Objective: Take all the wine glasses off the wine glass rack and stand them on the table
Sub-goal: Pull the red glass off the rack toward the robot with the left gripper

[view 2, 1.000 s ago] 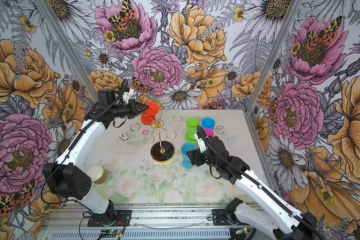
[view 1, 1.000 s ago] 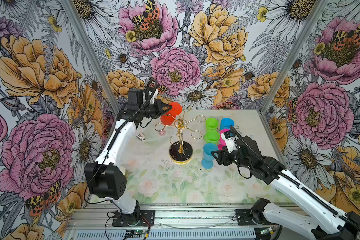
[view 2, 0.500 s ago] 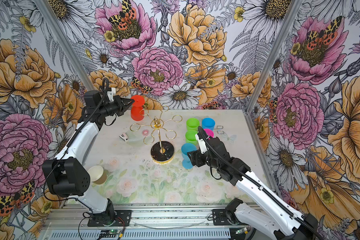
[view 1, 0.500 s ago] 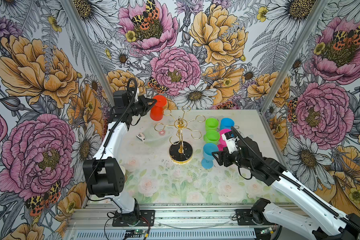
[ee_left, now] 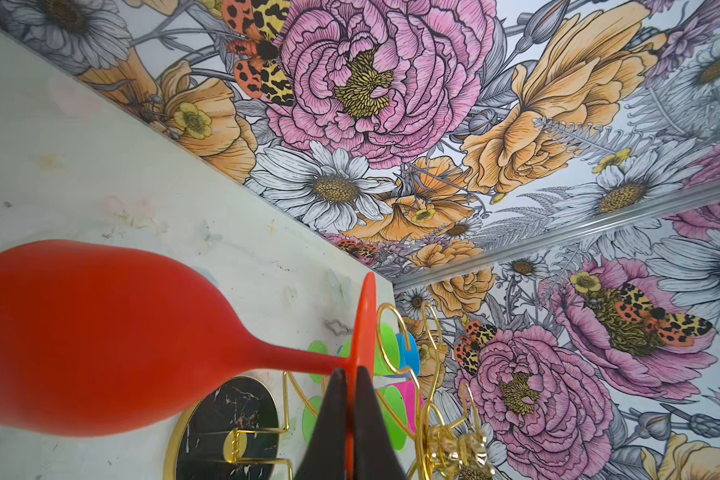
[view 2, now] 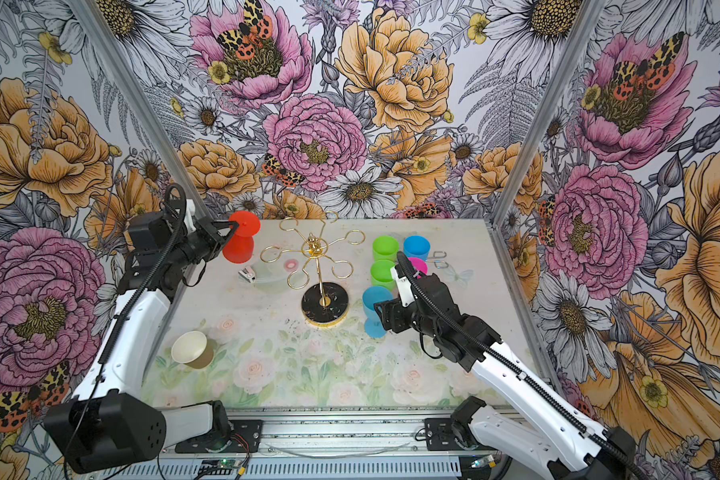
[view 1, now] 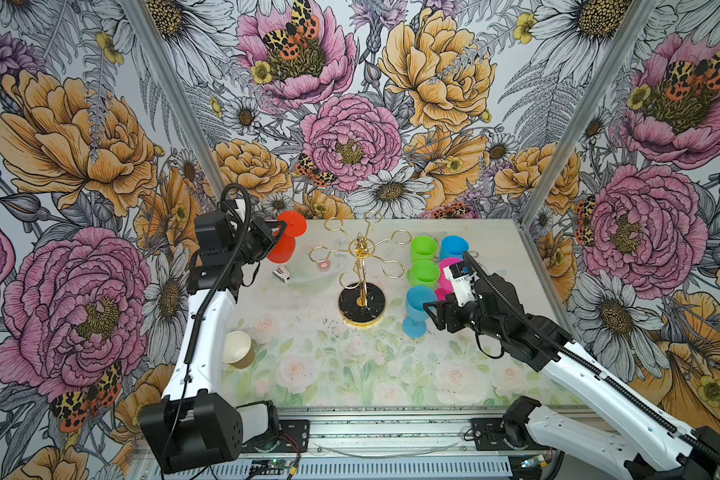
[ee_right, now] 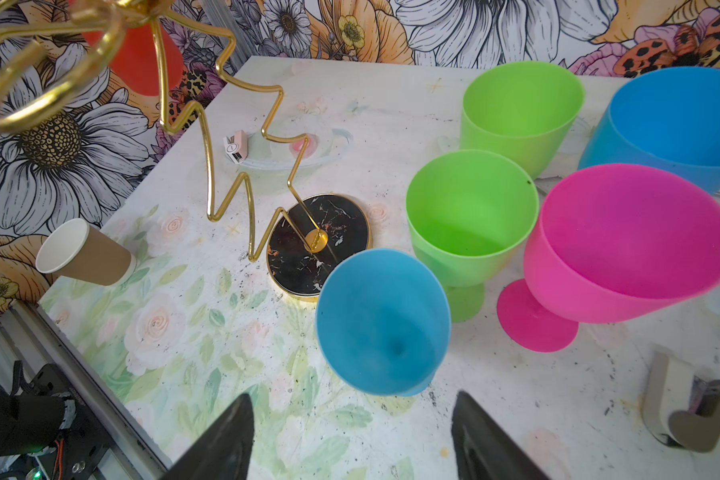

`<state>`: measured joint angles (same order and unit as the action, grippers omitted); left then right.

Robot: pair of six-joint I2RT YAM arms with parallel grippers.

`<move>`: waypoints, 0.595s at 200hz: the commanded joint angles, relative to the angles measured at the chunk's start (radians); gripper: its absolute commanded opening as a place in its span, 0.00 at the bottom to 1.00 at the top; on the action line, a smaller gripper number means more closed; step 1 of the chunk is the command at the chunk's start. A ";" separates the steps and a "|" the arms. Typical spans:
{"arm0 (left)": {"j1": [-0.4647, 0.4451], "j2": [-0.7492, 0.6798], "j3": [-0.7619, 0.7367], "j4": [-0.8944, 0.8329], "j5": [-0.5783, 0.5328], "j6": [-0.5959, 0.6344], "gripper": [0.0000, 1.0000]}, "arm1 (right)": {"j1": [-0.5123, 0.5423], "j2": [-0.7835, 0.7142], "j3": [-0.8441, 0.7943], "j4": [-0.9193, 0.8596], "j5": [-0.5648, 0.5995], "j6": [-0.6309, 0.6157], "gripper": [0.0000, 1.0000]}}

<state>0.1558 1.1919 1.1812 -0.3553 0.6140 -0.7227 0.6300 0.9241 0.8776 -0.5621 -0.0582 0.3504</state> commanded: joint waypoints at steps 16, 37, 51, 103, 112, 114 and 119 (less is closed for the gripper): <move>0.003 -0.188 -0.099 -0.212 -0.010 0.192 0.00 | 0.008 0.000 0.021 0.031 -0.021 0.014 0.76; -0.004 -0.290 -0.125 -0.366 0.002 0.276 0.00 | 0.008 0.002 0.027 0.031 -0.022 0.022 0.76; -0.013 -0.345 -0.128 -0.468 0.004 0.323 0.00 | 0.008 0.006 0.029 0.031 -0.026 0.028 0.76; -0.140 -0.511 -0.152 -0.649 0.087 0.355 0.00 | 0.007 0.030 0.044 0.030 -0.028 0.056 0.76; -0.184 -0.525 -0.156 -0.649 0.107 0.345 0.00 | 0.007 0.032 0.047 0.027 -0.027 0.059 0.76; -0.192 -0.527 -0.156 -0.649 0.109 0.343 0.00 | 0.008 0.032 0.047 0.028 -0.026 0.059 0.76; -0.222 -0.532 -0.160 -0.649 0.115 0.341 0.00 | 0.007 0.032 0.050 0.028 -0.025 0.061 0.76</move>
<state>0.0204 0.6899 1.0370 -0.9455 0.6502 -0.4076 0.6300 0.9531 0.8799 -0.5560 -0.0769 0.3882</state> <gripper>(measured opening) 0.061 0.755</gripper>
